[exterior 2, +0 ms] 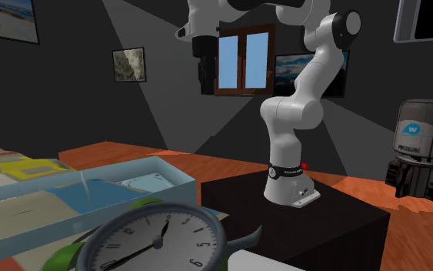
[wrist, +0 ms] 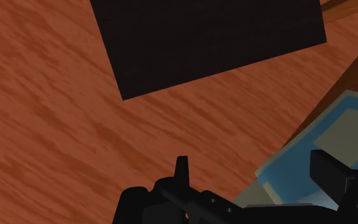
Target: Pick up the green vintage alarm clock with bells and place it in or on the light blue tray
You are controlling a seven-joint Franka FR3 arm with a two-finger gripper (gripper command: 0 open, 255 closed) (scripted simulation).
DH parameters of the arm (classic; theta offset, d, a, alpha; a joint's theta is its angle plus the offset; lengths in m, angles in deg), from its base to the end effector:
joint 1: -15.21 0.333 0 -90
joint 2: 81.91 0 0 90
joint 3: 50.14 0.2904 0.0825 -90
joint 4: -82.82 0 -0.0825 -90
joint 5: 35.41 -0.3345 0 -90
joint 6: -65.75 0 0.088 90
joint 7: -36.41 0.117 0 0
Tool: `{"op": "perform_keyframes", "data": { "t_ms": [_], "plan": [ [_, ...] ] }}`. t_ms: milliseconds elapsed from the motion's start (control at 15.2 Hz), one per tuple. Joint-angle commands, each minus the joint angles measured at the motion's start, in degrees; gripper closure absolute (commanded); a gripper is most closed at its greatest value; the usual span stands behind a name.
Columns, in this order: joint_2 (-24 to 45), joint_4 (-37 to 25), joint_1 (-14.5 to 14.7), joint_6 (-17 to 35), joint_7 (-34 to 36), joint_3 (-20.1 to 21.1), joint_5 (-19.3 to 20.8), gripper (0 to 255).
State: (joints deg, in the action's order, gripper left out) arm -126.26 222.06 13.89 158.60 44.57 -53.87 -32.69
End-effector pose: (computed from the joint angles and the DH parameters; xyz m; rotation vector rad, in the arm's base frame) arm 0.2786 -0.0338 0.5313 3.1209 -0.3257 -0.0572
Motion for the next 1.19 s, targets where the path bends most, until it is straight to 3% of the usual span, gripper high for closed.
{"op": "perform_keyframes", "data": {
  "t_ms": [0,594,1122],
  "plan": [
    [0.0,0.0,0.0,0.0,0.0,0.0,0.0,0],
    [5.7,0.6,4.7,7.6,12.0,10.7,-7.1,0],
    [15.6,-3.7,7.5,14.8,22.4,20.0,-10.4,0]
  ]
}}
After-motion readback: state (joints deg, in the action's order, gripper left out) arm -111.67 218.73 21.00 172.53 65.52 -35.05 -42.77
